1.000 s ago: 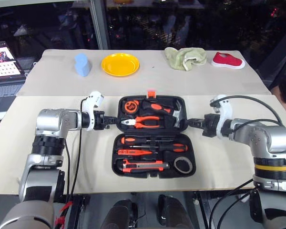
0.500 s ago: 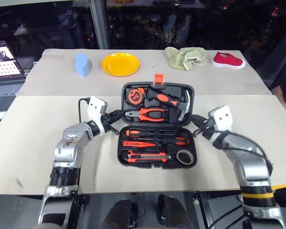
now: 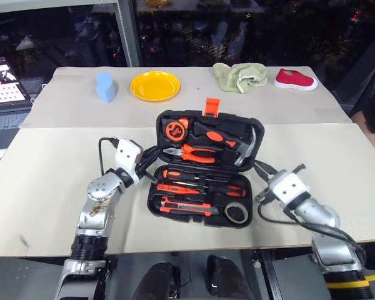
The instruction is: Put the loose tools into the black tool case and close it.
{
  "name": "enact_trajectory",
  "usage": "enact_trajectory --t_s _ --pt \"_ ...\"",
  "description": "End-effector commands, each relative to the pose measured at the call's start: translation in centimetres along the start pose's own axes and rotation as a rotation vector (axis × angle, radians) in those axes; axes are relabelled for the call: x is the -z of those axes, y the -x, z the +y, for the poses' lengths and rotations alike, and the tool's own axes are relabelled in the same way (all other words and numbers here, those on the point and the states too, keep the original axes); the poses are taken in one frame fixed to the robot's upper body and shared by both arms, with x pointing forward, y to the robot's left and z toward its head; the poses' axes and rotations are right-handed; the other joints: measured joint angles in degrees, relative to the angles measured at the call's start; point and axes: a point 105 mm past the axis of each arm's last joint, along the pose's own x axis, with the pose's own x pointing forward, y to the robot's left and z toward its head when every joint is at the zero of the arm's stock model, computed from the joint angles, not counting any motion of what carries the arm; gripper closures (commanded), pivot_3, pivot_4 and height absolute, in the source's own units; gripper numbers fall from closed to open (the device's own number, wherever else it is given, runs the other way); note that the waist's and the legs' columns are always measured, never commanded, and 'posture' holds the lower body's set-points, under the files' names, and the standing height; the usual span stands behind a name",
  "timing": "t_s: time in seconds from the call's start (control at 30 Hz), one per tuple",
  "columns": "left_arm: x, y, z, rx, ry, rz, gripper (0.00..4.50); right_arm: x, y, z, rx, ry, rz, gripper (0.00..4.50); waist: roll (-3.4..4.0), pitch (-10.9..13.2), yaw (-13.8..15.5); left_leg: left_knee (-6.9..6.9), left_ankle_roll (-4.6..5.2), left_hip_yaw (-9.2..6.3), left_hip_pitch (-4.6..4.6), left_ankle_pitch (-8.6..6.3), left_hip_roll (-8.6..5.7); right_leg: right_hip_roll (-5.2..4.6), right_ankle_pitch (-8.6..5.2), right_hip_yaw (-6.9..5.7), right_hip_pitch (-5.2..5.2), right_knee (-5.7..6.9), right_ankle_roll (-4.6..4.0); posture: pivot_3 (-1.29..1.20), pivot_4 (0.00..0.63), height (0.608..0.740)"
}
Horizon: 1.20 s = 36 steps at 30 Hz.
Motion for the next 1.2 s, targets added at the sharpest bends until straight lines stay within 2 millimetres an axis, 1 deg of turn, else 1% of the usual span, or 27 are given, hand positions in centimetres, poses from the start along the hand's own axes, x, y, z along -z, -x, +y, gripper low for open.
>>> enact_trajectory --t_s 0.03,0.13,0.23,0.27,0.37,0.4,0.43,0.47,0.5,0.53,0.6,0.63,0.67,0.7,0.73,0.77,0.8,0.83,0.87,0.9,0.93,1.03,1.07,1.1,1.13,1.17,1.2 --pt "-1.9 0.9 1.1 -0.066 -0.122 -0.076 4.5 -1.6 1.2 1.0 -0.03 0.173 -0.118 4.47 0.0 0.0 0.0 0.0 0.0 0.01 0.05 0.0 0.0 0.0 -0.01 0.03 0.04 0.02 -0.01 0.0 0.15 0.74" --pt "-1.8 1.5 1.5 -0.095 -0.157 -0.081 4.5 -1.5 1.9 1.8 -0.058 0.208 -0.133 4.47 0.0 0.0 -0.2 0.0 0.01 0.1 0.18 -0.01 0.03 0.0 -0.03 0.17 0.1 0.1 -0.02 0.0 0.15 0.74" --pt "-0.9 2.2 1.5 -0.1 -0.167 -0.055 4.5 -1.4 2.6 2.7 -0.098 0.237 -0.147 4.47 -0.01 0.0 -0.2 0.01 0.04 0.15 0.27 -0.04 0.08 -0.02 -0.04 0.28 0.15 0.18 -0.02 0.0 0.15 0.74" --pt "-0.6 2.4 1.5 -0.1 -0.168 -0.042 4.13 -1.4 2.8 3.0 -0.111 0.242 -0.151 4.49 -0.02 0.0 -0.2 0.01 0.06 0.15 0.32 -0.04 0.09 -0.02 -0.05 0.3 0.18 0.19 -0.03 0.0 0.15 0.74" --pt "0.0 3.2 1.6 -0.107 -0.174 -0.012 3.39 -1.5 3.3 3.5 -0.132 0.238 -0.16 4.5 -0.02 0.0 -0.2 0.0 0.15 0.19 0.42 -0.08 0.16 -0.07 -0.08 0.33 0.24 0.21 -0.07 0.0 0.15 0.74" --pt "0.2 3.4 1.6 -0.111 -0.175 0.0 3.0 -1.6 3.5 3.6 -0.137 0.238 -0.163 4.5 -0.02 0.0 -0.2 0.01 0.17 0.19 0.45 -0.08 0.17 -0.07 -0.08 0.34 0.26 0.2 -0.07 0.0 0.15 0.74" --pt "0.4 3.8 1.7 -0.114 -0.178 0.008 2.58 -1.8 3.9 3.8 -0.147 0.237 -0.169 4.14 -0.02 0.0 -0.2 0.0 0.2 0.19 0.5 -0.09 0.19 -0.11 -0.09 0.36 0.31 0.2 -0.08 0.0 0.15 0.74" --pt "0.5 4.1 1.7 -0.115 -0.18 0.012 2.35 -1.9 4.2 4.0 -0.153 0.237 -0.174 3.79 -0.02 0.0 -0.2 0.0 0.22 0.19 0.54 -0.1 0.19 -0.13 -0.09 0.36 0.36 0.2 -0.07 0.0 0.15 0.74" --pt "0.7 4.6 1.7 -0.115 -0.186 0.027 1.77 -2.1 4.8 4.4 -0.173 0.235 -0.176 3.47 -0.02 0.0 -0.1 0.0 0.29 0.19 0.58 -0.16 0.19 -0.14 -0.1 0.36 0.42 0.19 -0.07 0.0 0.15 0.74" --pt "1.1 5.3 1.6 -0.093 -0.213 0.047 1.56 -2.4 5.6 4.6 -0.196 0.223 -0.168 3.27 -0.03 0.0 0.0 0.0 0.42 0.19 0.6 -0.24 0.19 -0.15 -0.11 0.35 0.43 0.18 -0.06 0.0 0.15 0.74" --pt "1.5 6.8 2.6 -0.099 -0.27 0.087 0.79 -2.8 7.1 5.0 -0.259 0.176 -0.133 2.55 -0.02 0.0 0.2 0.0 0.43 0.19 0.59 -0.26 0.19 -0.18 -0.15 0.35 0.41 0.18 -0.02 0.0 0.15 0.74" --pt "1.6 7.6 4.5 -0.17 -0.256 0.123 0.5 -2.9 7.8 4.5 -0.285 0.128 -0.096 2.26 -0.04 0.0 0.3 0.0 0.42 0.19 0.59 -0.27 0.19 -0.22 -0.19 0.4 0.4 0.19 -0.04 0.0 0.15 0.74" --pt "1.5 8.2 6.0 -0.211 -0.249 0.147 0.08 -2.8 8.5 4.1 -0.309 0.014 -0.025 1.92 -0.05 0.0 0.4 -0.01 0.39 0.19 0.62 -0.28 0.21 -0.23 -0.23 0.41 0.44 0.19 -0.05 0.0 0.15 0.74" --pt "1.3 8.7 7.2 -0.237 -0.243 0.166 0.0 -2.8 9.2 3.8 -0.335 -0.115 0.037 1.46 -0.08 0.0 0.4 0.0 0.49 0.18 0.62 -0.38 0.22 -0.27 -0.24 0.42 0.47 0.14 -0.04 0.0 0.15 0.74" --pt "1.2 8.9 8.5 -0.256 -0.222 0.188 0.0 -2.9 10.3 4.2 -0.406 -0.292 0.111 1.24 -0.1 0.0 0.5 0.0 0.66 0.17 0.65 -0.49 0.25 -0.33 -0.24 0.4 0.46 0.14 -0.04 0.0 0.15 0.74" --pt "1.0 8.8 9.1 -0.248 -0.205 0.201 0.0 -3.5 11.2 4.7 -0.475 -0.424 0.149 1.24 -0.08 0.0 0.7 0.02 0.68 0.15 0.73 -0.51 0.28 -0.33 -0.26 0.39 0.42 0.11 -0.01 0.0 0.15 0.74" --pt "0.7 8.3 9.6 -0.227 -0.197 0.209 0.0 -4.3 12.0 5.2 -0.541 -0.519 0.168 1.24 -0.04 0.1 0.8 0.03 0.71 0.15 0.84 -0.55 0.31 -0.33 -0.47 0.37 0.56 0.06 0.31 0.0 0.15 0.74" --pt "0.6 7.8 9.8 -0.191 -0.19 0.219 0.0 -4.9 12.6 5.5 -0.59 -0.596 0.185 1.24 -0.09 0.1 1.1 0.03 0.73 0.14 0.95 -0.57 0.32 -0.37 -0.55 0.35 0.94 0.03 0.43 0.0 0.15 0.74" --pt "0.5 6.9 9.6 -0.135 -0.199 0.228 0.0 -5.5 12.9 5.7 -0.627 -0.648 0.188 1.24 -0.17 0.1 1.4 0.01 0.71 0.06 1.12 -0.59 0.39 -0.34 -0.6 0.26 1.05 -0.16 0.47 0.0 0.15 0.74" --pt "0.4 6.2 9.4 -0.082 -0.206 0.237 0.0 -5.8 13.1 6.0 -0.657 -0.678 0.199 1.24 -0.21 0.0 1.5 0.02 0.69 0.06 1.16 -0.65 0.65 -0.09 -0.61 0.18 1.27 -0.54 0.5 0.0 0.15 0.74" --pt "0.5 5.3 9.0 -0.02 -0.2 0.25 0.0 -6.1 13.2 6.5 -0.692 -0.699 0.207 1.24 -0.28 0.0 1.7 0.03 0.66 0.06 1.15 -0.67 0.71 -0.02 -0.6 0.14 1.3 -0.64 0.52 0.0 0.15 0.74" --pt "0.5 3.3 7.9 0.135 -0.211 0.278 0.0 -6.8 13.2 7.6 -0.758 -0.73 0.21 2.07 -0.29 0.0 1.9 0.11 0.73 0.16 1.09 -0.79 0.66 -0.09 -0.51 0.15 1.23 -0.67 0.65 0.0 0.15 0.74" --pt "0.5 2.5 7.4 0.191 -0.219 0.277 0.0 -7.0 13.0 8.0 -0.774 -0.733 0.206 2.22 -0.31 0.0 2.0 0.11 0.73 0.17 1.04 -0.82 0.65 -0.1 -0.5 0.14 1.16 -0.67 0.64 0.0 0.15 0.74" --pt "0.5 1.8 7.0 0.235 -0.226 0.281 0.53 -7.1 12.7 8.3 -0.786 -0.732 0.202 2.67 -0.33 0.0 2.0 0.11 0.67 0.17 1.04 -0.89 0.64 -0.09 -0.47 0.13 1.11 -0.64 0.56 0.0 0.15 0.74" --pt "0.5 1.0 6.6 0.28 -0.24 0.287 0.84 -7.3 12.5 8.7 -0.803 -0.73 0.198 3.06 -0.33 0.0 1.9 0.11 0.62 0.17 1.0 -0.91 0.65 -0.08 -0.33 0.09 1.09 -0.64 0.33 0.0 0.15 0.74" --pt "0.5 0.4 6.1 0.325 -0.262 0.286 1.03 -7.4 12.2 9.1 -0.82 -0.72 0.192 3.23 -0.34 0.0 2.0 0.1 0.5 0.17 0.96 -0.96 0.64 -0.07 -0.24 0.08 1.09 -0.63 0.17 0.0 0.15 0.74" --pt "0.5 0.0 5.8 0.353 -0.278 0.286 1.43 -7.4 12.0 9.4 -0.831 -0.713 0.188 3.59 -0.34 0.0 2.0 0.11 0.12 0.17 0.87 -0.8 0.64 -0.05 -0.21 0.07 1.08 -0.62 0.1 0.0 0.15 0.74"
